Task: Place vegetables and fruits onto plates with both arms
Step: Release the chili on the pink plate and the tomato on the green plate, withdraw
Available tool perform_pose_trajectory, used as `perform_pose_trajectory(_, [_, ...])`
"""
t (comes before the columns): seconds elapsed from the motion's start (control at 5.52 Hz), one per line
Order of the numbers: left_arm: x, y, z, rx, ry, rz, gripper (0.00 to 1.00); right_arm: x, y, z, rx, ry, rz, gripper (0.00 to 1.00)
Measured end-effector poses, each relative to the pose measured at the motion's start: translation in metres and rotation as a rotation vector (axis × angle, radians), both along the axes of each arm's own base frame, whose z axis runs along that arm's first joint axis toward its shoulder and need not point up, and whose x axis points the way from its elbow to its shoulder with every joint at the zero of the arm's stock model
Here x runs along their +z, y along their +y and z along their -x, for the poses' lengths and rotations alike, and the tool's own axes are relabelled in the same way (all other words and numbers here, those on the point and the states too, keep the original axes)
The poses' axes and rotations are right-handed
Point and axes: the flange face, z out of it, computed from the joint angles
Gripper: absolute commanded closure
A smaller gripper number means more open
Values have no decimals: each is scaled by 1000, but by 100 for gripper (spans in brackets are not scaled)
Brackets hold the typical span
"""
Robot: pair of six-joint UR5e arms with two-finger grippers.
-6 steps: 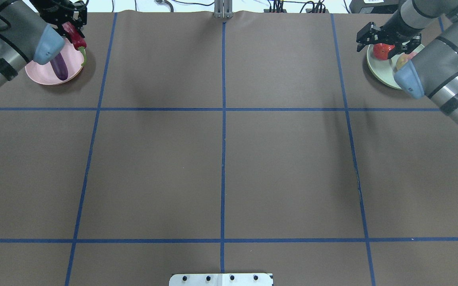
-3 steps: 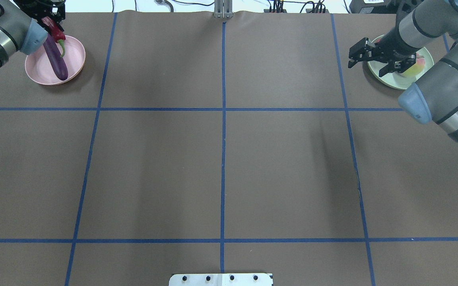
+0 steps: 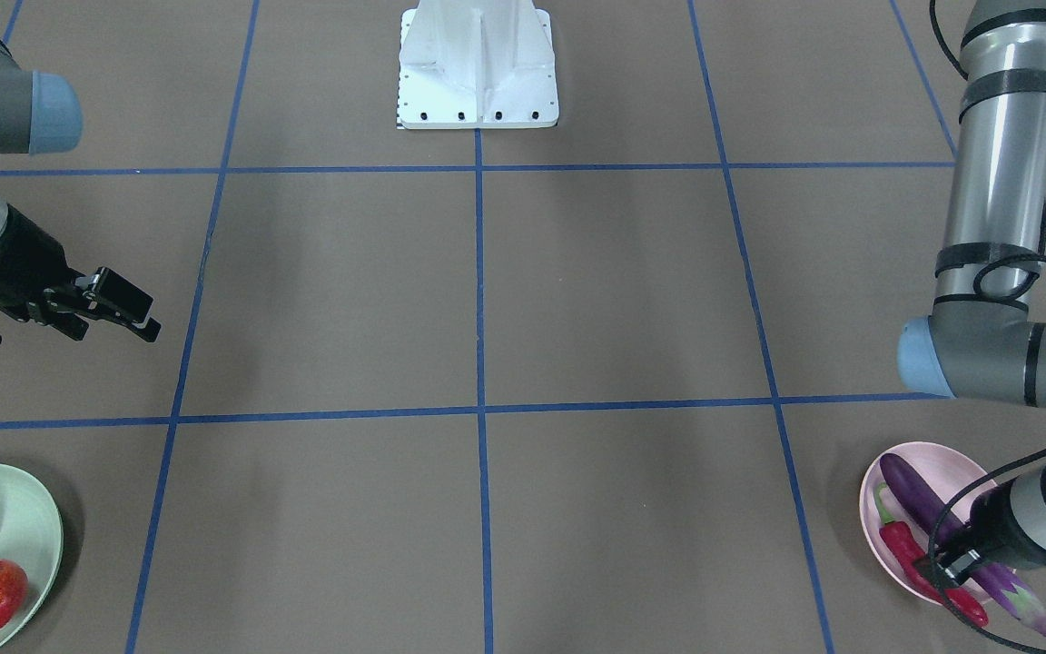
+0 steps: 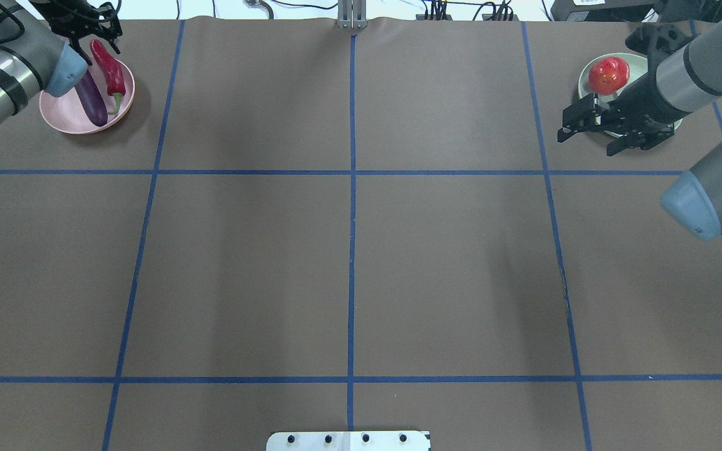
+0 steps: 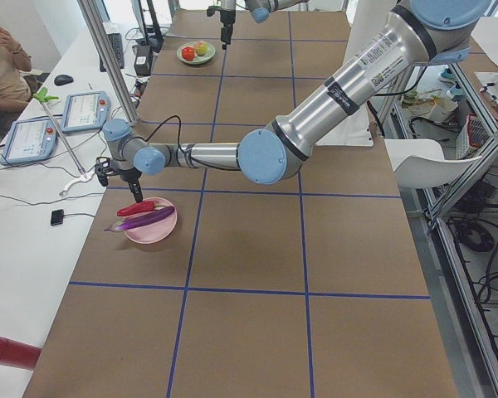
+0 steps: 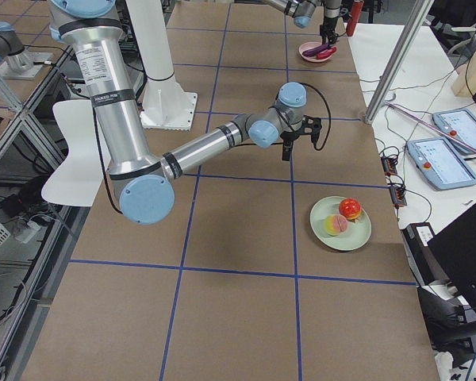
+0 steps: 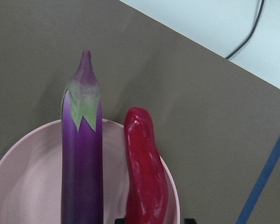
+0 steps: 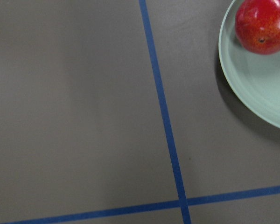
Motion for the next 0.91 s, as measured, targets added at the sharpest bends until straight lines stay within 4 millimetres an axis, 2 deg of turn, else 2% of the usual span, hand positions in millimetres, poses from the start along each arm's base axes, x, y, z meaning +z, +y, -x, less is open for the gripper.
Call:
perform_pose_trajectory(0.18, [-11,0,-1,3,13,-26,0,3,6,-6,3,1,1,0])
perform_pose_trajectory(0.36, [-26,9,4,16,35,-86,0,10,22,-19,7,4,2,0])
perform_pose_trajectory(0.54, [-24,38,21,70,65,-174,0,17,37,-35,15,7,4,0])
perform_pose_trajectory(0.72, [-13,78,45,124,91,-254,0,28,43,-53,25,13,10,0])
perform_pose_trajectory(0.91, [3,128,74,154,109,-309,0,48,48,-81,23,28,-3,0])
